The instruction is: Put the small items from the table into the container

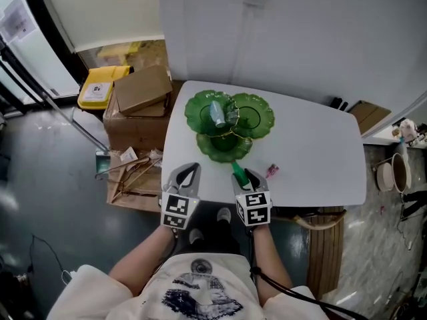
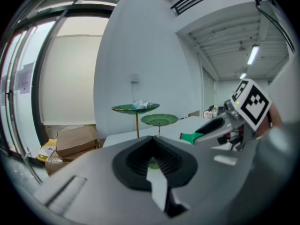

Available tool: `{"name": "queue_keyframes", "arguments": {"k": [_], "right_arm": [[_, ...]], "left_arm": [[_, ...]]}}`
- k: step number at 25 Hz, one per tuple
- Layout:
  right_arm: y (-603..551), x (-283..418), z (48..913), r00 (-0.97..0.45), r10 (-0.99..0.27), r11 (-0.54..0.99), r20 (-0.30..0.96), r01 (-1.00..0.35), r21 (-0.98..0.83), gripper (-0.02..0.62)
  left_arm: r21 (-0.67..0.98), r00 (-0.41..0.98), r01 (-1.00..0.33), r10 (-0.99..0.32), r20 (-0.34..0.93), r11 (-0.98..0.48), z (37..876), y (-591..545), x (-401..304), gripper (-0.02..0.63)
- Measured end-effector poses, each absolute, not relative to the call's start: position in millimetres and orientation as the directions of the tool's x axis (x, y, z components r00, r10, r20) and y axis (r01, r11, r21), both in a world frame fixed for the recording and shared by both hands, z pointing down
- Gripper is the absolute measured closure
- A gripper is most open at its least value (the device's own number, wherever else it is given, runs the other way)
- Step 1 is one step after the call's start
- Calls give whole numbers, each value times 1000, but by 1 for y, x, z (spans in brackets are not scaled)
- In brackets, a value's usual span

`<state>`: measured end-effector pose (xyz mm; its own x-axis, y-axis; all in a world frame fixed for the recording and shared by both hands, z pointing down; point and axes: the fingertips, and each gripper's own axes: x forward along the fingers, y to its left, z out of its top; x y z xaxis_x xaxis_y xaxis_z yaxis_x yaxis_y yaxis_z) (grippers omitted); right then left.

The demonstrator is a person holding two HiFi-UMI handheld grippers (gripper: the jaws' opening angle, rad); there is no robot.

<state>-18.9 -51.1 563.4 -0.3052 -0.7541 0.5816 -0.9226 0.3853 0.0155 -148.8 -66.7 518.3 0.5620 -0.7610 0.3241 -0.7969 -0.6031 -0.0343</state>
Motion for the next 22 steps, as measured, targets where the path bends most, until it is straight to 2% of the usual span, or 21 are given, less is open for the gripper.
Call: {"name": "queue_keyframes", "arguments": {"k": [22], "right_arm": [[-118, -17, 627, -413, -628, 511, 659, -858, -51, 428]], "left_arm": [[-2, 492, -843, -774, 400, -537, 562, -119, -119, 616]]}}
